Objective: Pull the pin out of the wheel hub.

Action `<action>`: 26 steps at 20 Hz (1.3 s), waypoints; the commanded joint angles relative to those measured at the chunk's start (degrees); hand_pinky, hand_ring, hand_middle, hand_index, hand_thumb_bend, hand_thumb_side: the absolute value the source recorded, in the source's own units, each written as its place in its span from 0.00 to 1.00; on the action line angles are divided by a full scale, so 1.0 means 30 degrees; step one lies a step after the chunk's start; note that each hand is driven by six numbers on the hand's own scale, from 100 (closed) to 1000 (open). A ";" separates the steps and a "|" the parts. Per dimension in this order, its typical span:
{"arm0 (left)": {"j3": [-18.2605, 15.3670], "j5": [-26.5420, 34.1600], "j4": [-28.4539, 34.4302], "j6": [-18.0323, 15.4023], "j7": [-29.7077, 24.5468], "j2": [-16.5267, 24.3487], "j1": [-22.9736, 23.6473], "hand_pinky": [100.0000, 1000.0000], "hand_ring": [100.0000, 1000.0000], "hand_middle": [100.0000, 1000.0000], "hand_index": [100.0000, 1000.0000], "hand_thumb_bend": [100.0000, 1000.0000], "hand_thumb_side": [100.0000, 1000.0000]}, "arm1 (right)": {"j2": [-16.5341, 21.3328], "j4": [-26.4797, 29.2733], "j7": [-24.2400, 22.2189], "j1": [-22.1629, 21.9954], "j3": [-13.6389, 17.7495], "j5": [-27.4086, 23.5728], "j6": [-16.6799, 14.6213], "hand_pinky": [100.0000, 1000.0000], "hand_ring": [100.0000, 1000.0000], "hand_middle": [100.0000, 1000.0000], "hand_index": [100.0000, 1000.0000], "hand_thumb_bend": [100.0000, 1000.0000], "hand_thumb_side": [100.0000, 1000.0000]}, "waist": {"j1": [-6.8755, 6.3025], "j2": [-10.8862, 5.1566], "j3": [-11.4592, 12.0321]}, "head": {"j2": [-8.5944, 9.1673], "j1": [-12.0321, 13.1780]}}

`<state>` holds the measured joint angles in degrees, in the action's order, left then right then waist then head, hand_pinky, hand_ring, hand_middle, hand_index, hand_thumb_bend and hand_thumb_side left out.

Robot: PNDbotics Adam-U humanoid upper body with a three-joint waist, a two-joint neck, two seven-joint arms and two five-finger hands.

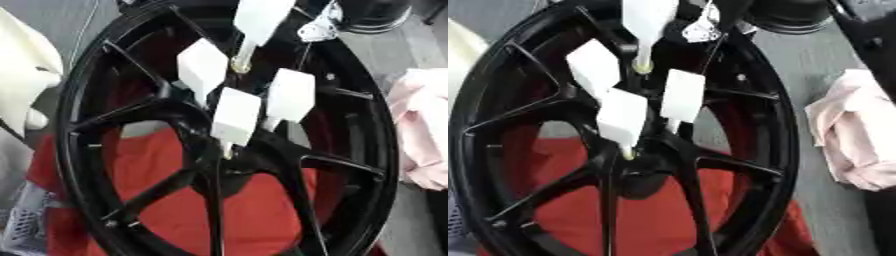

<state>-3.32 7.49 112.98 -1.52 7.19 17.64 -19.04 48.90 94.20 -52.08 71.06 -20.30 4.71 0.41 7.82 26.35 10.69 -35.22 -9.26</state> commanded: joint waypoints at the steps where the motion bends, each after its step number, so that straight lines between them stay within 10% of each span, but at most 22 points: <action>1: -0.0215 -0.0126 0.0175 -0.0004 0.0033 0.0292 0.0032 0.82 0.72 0.64 0.91 0.09 0.90 | 0.1271 0.0454 0.0238 0.0151 0.1214 -0.0664 0.0209 0.79 0.64 0.27 0.25 0.00 0.00 | -0.0118 -0.0718 -0.0157 | -0.0121 0.0169; 17: -0.0393 -0.0237 0.0206 -0.0058 0.0291 0.0153 0.0224 0.82 0.72 0.64 0.91 0.09 0.89 | 0.7834 0.0526 0.6256 -0.9308 0.7989 -0.2092 0.0568 0.80 0.64 0.30 0.28 0.00 0.00 | -0.0714 -0.0935 -0.1305 | -0.0466 0.1017; 26: -0.0553 -0.0302 0.0144 -0.0065 0.0420 -0.0060 0.0548 0.82 0.72 0.64 0.91 0.09 0.89 | 0.8375 -0.1145 1.0048 -1.4956 1.1532 -0.1869 0.0489 0.80 0.63 0.30 0.27 0.00 0.00 | -0.1348 -0.1393 -0.2585 | -0.0668 0.1932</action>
<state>-4.45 7.00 112.68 -1.61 8.18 17.10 -17.23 71.28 91.38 -23.43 25.91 11.95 -0.78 1.98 3.72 23.69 2.76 -37.16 -3.87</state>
